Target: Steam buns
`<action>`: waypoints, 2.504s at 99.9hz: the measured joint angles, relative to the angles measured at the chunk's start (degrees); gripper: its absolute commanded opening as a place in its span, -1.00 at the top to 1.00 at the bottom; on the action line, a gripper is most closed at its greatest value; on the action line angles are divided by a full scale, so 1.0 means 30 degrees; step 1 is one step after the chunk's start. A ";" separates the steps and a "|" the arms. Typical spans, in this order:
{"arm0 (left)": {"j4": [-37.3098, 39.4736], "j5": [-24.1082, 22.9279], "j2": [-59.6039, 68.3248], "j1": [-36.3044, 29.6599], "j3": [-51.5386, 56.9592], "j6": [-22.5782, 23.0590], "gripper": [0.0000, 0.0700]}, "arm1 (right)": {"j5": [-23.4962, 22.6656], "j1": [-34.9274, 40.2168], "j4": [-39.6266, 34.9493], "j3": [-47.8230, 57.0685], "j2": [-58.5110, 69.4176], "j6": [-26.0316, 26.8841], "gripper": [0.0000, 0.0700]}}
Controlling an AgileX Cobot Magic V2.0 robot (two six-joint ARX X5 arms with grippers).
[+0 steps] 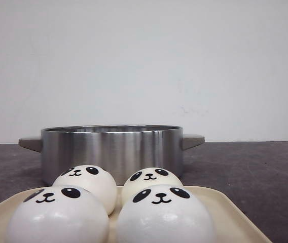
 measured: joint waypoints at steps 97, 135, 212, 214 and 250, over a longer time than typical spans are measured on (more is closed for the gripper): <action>-0.1064 0.6200 0.0168 0.0000 0.1639 -1.0375 0.96 | -0.5952 0.0000 0.4065 0.1392 0.0007 1.2488 1.00; -0.4940 0.7526 0.8298 -0.0532 1.4098 -0.7599 0.96 | -0.4269 0.0015 -0.6470 1.3872 0.5486 0.5326 1.00; -1.1664 0.7701 1.2422 -0.5807 2.0159 -0.3198 -0.79 | -1.0462 0.2069 -0.6251 1.7682 1.1234 0.2980 -1.00; -1.1737 0.7388 1.2422 -0.5960 2.0159 -0.3191 -0.79 | -1.0142 0.2433 -0.6302 1.7682 1.1417 0.3038 -1.00; -1.2058 0.5858 1.2429 -0.7562 2.0159 -0.2973 -0.79 | -0.1384 1.2976 -1.0732 1.8032 1.7048 0.5333 -1.00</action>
